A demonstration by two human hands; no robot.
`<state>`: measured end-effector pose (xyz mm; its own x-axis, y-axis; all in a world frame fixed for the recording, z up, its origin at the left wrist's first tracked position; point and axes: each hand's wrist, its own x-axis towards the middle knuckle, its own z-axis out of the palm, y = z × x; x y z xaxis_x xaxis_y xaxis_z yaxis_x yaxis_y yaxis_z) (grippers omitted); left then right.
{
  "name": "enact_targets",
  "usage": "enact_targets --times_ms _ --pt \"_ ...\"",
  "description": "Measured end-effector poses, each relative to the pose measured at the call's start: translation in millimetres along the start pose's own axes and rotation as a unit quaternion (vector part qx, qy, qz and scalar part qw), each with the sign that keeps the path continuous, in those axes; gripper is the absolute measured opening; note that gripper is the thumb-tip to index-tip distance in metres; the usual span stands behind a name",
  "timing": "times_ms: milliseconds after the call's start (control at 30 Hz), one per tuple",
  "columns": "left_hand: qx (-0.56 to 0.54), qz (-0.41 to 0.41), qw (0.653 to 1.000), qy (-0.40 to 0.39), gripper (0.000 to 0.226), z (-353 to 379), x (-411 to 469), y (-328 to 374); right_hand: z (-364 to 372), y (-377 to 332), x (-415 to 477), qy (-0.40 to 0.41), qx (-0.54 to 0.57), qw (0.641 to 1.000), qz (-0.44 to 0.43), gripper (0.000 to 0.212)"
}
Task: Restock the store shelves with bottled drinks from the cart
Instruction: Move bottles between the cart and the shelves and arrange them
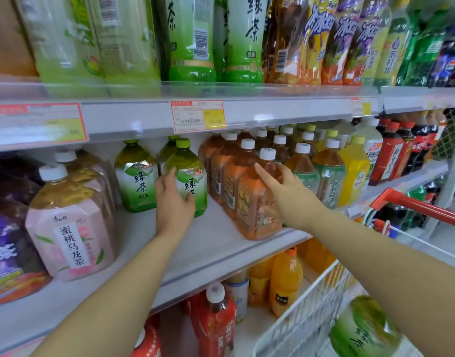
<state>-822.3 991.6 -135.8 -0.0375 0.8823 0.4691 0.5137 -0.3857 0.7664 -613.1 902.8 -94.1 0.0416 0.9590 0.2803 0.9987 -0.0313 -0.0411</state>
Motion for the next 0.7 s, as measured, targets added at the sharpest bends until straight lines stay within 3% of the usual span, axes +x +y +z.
enact_targets --times_ms 67,133,233,367,467,567,700 --pt "-0.002 0.079 0.997 -0.015 0.053 2 -33 18 -9 8 -8 -0.020 0.064 0.998 -0.017 0.081" --pt "-0.012 0.158 0.986 -0.049 0.042 9 -69 32 -14 20 -29 0.014 0.104 0.994 -0.032 0.073" --pt "-0.031 0.209 0.966 -0.150 0.027 26 -117 46 -11 48 -77 0.039 0.125 0.991 -0.024 0.052" --pt "-0.004 0.216 0.928 -0.302 0.028 59 -160 44 15 101 -142 -0.041 0.096 0.994 0.025 0.032" --pt "0.043 0.194 0.896 -0.397 0.036 77 -178 37 40 145 -169 -0.171 0.052 0.978 0.109 0.052" --pt "0.067 0.182 0.888 -0.417 0.040 78 -182 38 63 173 -176 -0.238 0.038 0.959 0.150 0.064" --pt "0.082 0.190 0.889 -0.408 0.041 75 -183 39 87 175 -171 -0.242 0.050 0.957 0.153 0.053"
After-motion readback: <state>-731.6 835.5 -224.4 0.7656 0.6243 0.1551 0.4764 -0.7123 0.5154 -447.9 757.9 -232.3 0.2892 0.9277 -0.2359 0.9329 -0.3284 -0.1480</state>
